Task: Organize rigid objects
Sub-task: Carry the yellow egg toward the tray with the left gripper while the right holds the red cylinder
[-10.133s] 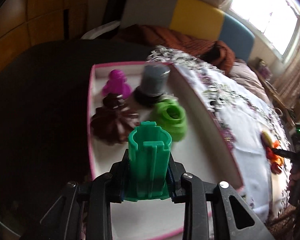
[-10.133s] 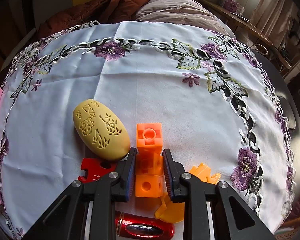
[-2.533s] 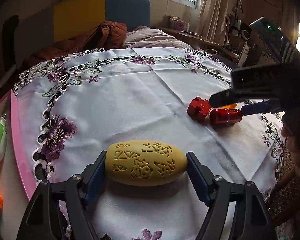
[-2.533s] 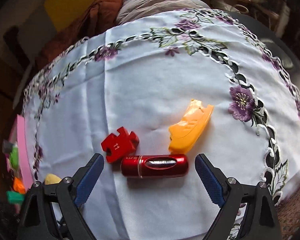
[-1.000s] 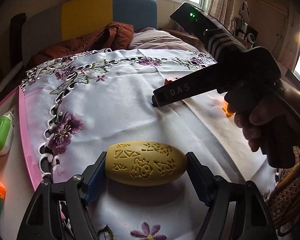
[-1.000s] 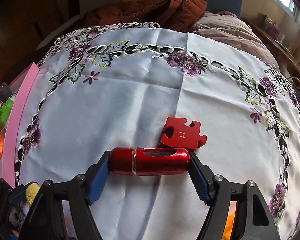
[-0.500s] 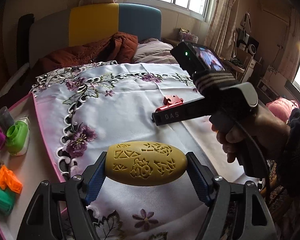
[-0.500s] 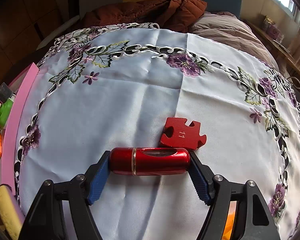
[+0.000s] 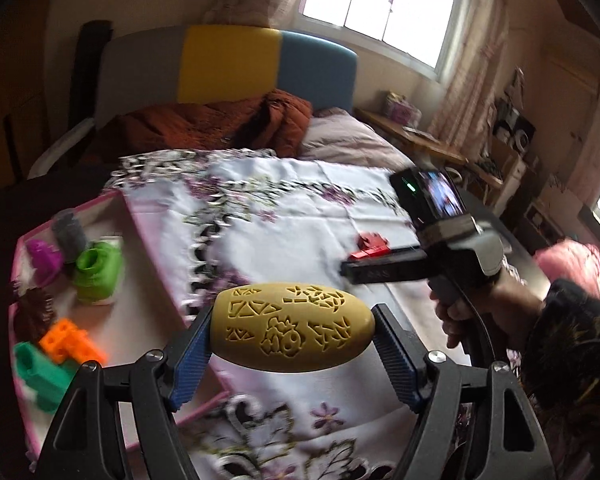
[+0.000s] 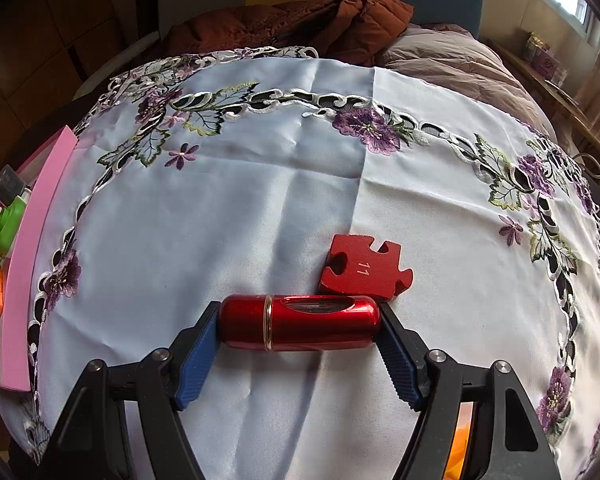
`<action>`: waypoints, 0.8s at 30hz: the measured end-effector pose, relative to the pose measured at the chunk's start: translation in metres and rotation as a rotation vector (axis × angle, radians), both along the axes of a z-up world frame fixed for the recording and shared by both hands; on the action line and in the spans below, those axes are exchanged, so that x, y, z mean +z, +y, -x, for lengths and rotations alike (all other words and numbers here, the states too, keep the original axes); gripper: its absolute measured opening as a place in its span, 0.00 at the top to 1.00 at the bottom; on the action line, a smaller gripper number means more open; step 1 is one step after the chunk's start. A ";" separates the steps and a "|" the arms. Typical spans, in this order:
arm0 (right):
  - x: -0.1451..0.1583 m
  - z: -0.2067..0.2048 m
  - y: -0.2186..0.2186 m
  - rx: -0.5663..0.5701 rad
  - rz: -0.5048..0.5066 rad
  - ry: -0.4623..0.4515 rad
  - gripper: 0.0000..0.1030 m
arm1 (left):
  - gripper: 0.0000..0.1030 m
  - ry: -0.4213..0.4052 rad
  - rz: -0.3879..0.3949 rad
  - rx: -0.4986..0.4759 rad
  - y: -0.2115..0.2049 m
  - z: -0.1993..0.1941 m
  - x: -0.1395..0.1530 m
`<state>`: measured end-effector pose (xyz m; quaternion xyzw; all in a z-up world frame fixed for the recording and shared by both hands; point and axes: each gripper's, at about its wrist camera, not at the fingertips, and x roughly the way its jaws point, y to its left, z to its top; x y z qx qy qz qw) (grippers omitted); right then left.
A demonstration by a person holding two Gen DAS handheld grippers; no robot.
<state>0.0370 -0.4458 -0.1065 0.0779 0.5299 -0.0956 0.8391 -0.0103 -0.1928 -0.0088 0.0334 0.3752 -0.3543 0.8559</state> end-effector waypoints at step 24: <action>0.001 -0.001 0.002 -0.002 0.016 0.004 0.28 | 0.25 0.169 -0.115 0.374 0.142 -0.049 -0.067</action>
